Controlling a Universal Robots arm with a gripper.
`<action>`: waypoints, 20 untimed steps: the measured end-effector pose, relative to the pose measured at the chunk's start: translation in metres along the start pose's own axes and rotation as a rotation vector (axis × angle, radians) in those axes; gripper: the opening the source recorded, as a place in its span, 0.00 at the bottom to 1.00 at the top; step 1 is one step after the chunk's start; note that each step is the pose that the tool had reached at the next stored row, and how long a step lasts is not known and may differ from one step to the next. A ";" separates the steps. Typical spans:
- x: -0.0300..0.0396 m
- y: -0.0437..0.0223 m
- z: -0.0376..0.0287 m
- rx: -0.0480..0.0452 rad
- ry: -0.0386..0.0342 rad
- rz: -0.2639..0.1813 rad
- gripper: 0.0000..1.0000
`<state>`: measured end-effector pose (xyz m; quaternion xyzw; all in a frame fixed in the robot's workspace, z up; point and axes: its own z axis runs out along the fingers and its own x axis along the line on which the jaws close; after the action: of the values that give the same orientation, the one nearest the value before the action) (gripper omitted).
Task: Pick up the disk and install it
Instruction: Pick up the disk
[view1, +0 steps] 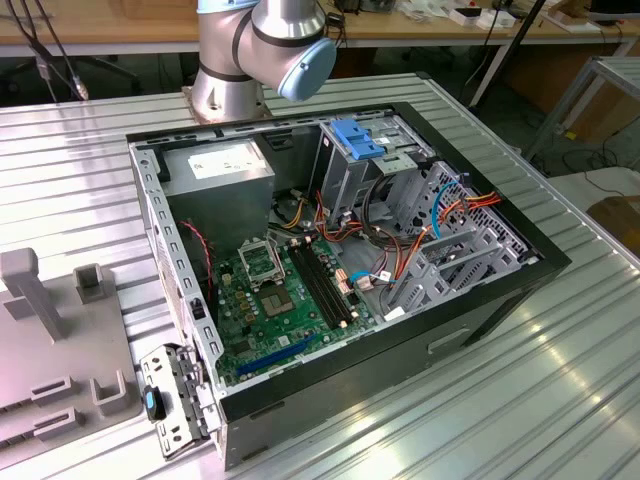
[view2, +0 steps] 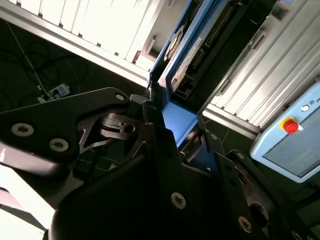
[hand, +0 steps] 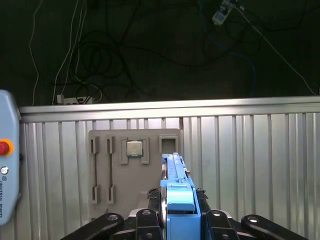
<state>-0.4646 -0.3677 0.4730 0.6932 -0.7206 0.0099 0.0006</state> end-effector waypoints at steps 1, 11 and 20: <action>0.0000 0.0000 -0.0015 -0.0001 0.0004 0.000 0.37; 0.0003 -0.0003 -0.0175 0.0001 0.0058 0.000 0.37; 0.0006 -0.0005 -0.0390 0.0002 0.0087 0.000 0.37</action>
<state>-0.4646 -0.3678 0.5120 0.6932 -0.7206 0.0130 0.0036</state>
